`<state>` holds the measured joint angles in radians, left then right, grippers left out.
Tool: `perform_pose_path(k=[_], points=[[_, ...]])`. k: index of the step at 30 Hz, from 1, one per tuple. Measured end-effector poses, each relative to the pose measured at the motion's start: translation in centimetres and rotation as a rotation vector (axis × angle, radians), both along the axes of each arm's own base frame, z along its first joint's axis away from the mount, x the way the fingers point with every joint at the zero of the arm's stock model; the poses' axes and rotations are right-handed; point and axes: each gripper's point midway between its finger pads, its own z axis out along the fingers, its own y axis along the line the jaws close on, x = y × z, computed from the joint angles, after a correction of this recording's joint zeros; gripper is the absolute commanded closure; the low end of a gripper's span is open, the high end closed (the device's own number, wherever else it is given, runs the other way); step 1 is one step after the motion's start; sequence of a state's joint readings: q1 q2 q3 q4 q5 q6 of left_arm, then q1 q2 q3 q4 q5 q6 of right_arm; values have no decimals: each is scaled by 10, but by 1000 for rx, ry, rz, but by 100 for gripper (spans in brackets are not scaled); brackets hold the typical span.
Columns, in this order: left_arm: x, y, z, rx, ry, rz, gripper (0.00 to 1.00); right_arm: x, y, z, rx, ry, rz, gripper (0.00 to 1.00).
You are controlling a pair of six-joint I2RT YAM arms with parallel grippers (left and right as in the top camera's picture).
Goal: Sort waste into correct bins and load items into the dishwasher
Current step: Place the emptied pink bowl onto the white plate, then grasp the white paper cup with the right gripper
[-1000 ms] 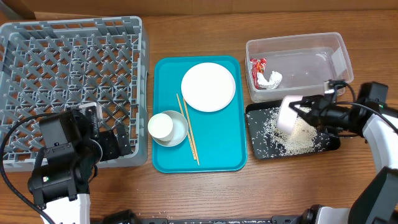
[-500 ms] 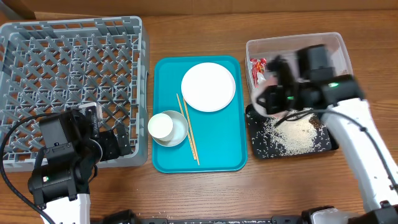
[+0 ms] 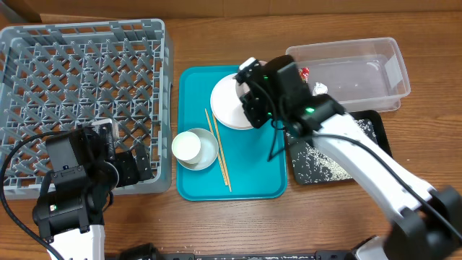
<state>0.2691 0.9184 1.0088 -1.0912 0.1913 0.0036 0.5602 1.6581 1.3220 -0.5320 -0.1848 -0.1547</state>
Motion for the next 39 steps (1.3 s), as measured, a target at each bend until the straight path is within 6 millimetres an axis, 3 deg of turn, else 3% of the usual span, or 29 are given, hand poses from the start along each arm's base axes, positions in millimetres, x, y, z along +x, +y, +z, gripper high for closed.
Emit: perform_pose_path(k=[8,10,12,16,19,23,25,30,32,35,39], points=[[0,0,0,0,0,0,0,17,14,-90,-87,107,4,96],[0,0,0,0,0,0,0,17,15,-97,-92,114,5,91],[0,0,0,0,0,0,0,17,17,-99,-95,114,9,70],[0,0,0,0,0,0,0,12,18,-101,-101,130,9,55],[0,0,0,0,0,0,0,2,11,-106,-136,182,11,50],[0,0,0,0,0,0,0,-6,4,-87,-163,238,-6,38],[0,0,0,0,0,0,0,-4,5,-61,-146,227,-22,37],[0,0,0,0,0,0,0,-9,12,28,7,165,-47,34],[0,0,0,0,0,0,0,-19,15,48,68,178,-42,34],[0,-1,0,-3,-2,-2,0,-30,23,53,120,236,-43,36],[1,-2,1,-8,-7,-6,0,-43,44,30,121,328,-39,38]])
